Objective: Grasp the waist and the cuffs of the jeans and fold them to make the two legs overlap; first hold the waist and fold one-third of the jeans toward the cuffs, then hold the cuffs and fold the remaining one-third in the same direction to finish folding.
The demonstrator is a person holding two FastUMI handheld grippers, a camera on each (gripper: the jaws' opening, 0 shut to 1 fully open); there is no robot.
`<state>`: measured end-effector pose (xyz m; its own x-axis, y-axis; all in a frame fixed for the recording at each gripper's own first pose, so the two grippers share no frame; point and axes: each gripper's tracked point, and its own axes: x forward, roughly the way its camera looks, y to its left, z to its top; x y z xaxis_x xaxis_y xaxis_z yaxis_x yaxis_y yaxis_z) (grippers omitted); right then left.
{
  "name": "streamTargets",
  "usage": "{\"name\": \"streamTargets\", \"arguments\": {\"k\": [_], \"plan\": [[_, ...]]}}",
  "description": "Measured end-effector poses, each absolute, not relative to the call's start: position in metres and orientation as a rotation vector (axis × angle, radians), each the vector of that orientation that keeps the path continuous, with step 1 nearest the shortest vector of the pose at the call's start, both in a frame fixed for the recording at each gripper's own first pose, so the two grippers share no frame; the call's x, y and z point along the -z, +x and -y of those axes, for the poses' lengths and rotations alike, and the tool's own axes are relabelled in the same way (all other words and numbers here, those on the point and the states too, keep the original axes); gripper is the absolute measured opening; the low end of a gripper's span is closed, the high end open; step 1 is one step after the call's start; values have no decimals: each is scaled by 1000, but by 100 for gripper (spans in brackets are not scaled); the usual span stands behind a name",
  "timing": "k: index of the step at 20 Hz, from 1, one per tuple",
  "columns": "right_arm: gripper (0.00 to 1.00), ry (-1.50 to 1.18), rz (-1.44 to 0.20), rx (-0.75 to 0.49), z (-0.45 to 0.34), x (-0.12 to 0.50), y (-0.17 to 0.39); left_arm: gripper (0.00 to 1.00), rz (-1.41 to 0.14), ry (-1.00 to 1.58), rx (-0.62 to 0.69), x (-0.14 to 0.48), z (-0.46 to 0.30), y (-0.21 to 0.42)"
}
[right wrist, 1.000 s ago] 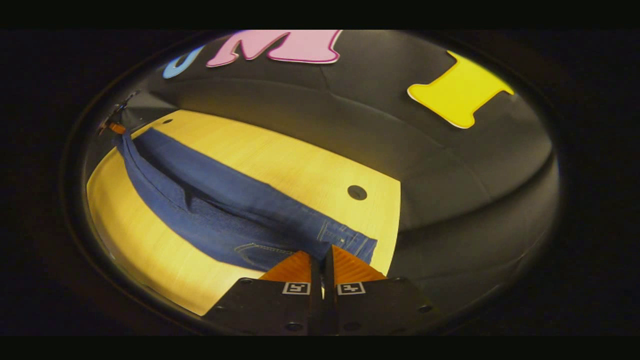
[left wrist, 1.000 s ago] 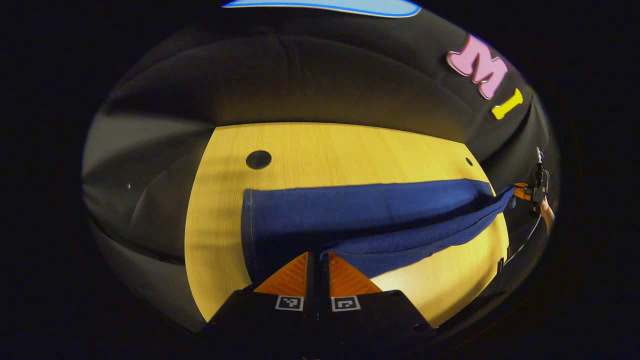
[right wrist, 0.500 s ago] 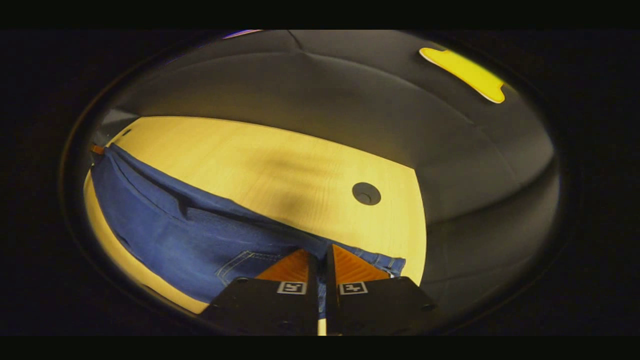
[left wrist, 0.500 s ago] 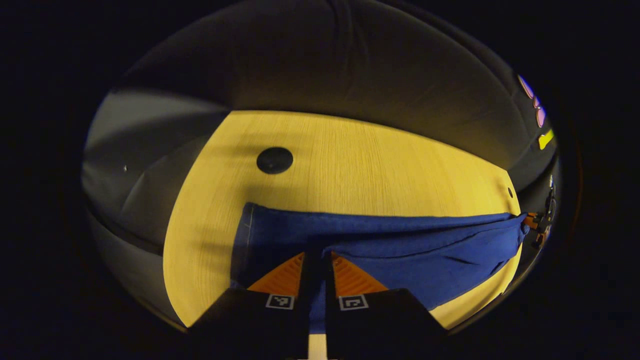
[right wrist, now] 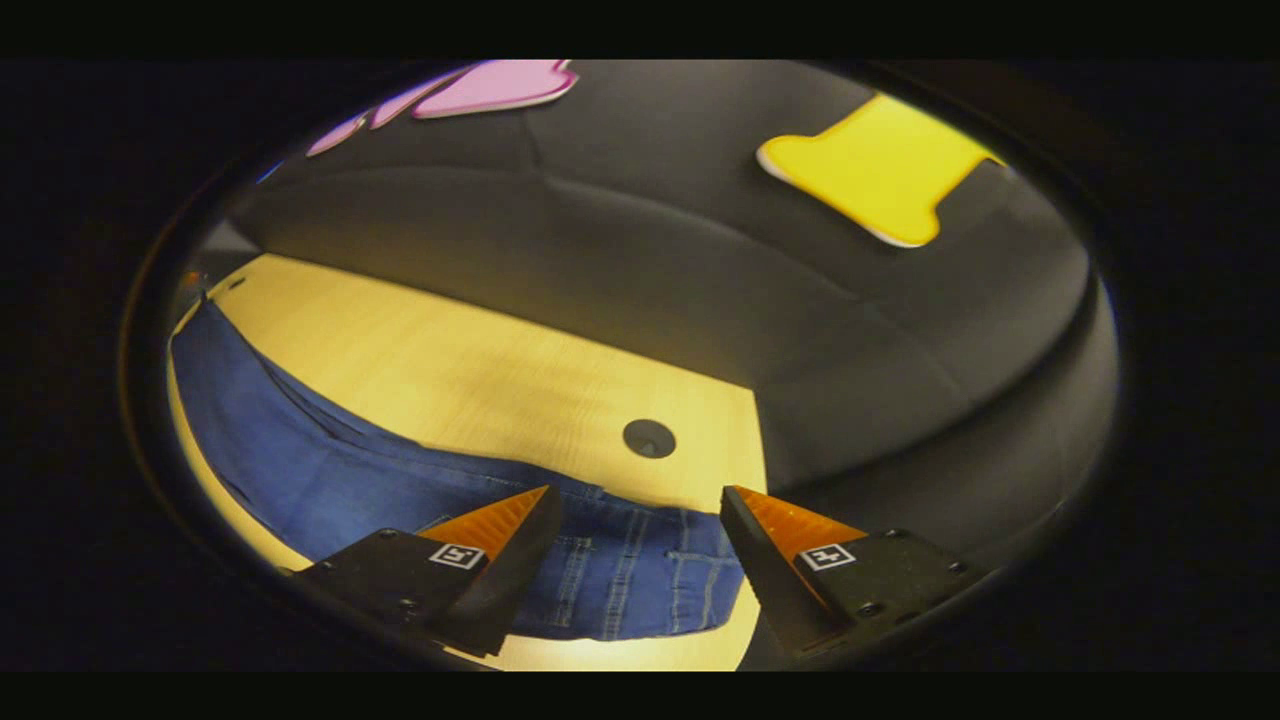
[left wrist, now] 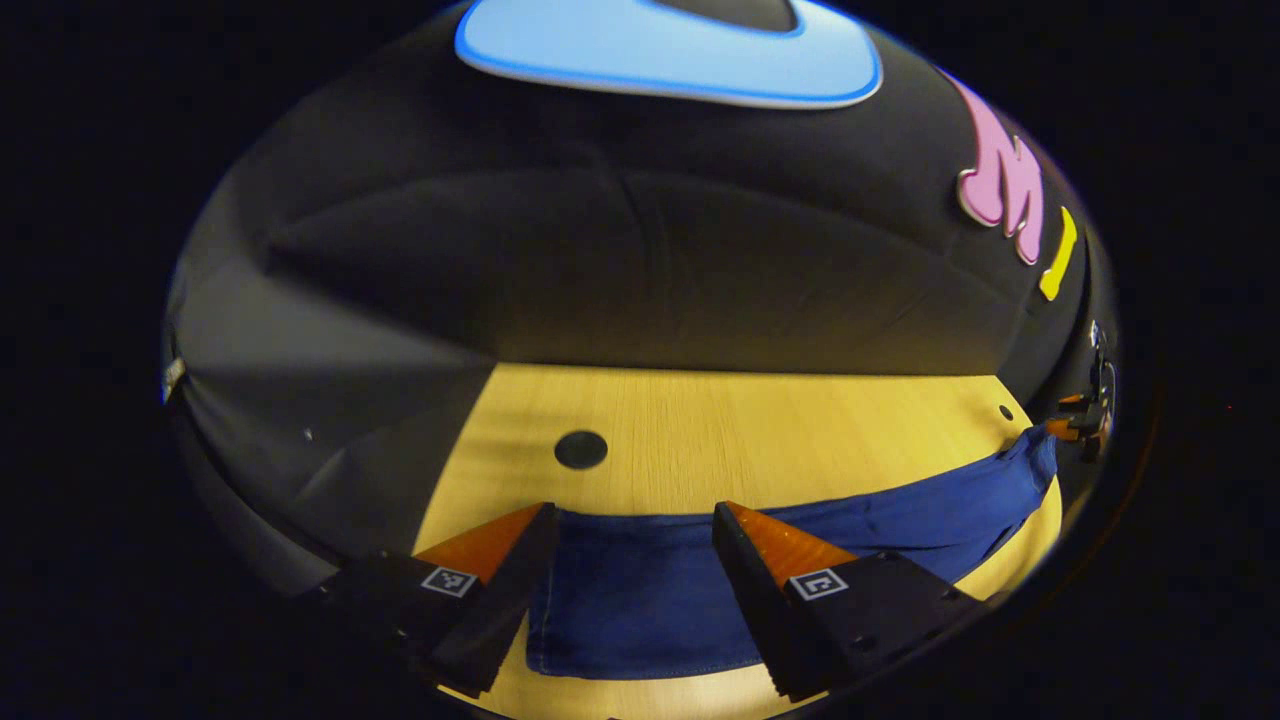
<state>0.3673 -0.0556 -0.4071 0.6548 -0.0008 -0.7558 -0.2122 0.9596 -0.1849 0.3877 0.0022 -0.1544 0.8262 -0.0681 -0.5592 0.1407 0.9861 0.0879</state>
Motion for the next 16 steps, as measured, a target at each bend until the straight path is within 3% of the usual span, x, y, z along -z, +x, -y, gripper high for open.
{"name": "streamTargets", "arguments": {"k": [8, 12, 16], "plan": [[98, 271, -938, 212, 136, 391, 307, 97, -445, 37, 316, 73, 78, 296], [98, 490, -1008, 369, 146, 430, 276, 97, -465, 23, 380, 71, 94, 252], [99, 730, -1108, 459, 122, 483, 245, 97, -517, 81, 355, 85, 86, 234]]}}
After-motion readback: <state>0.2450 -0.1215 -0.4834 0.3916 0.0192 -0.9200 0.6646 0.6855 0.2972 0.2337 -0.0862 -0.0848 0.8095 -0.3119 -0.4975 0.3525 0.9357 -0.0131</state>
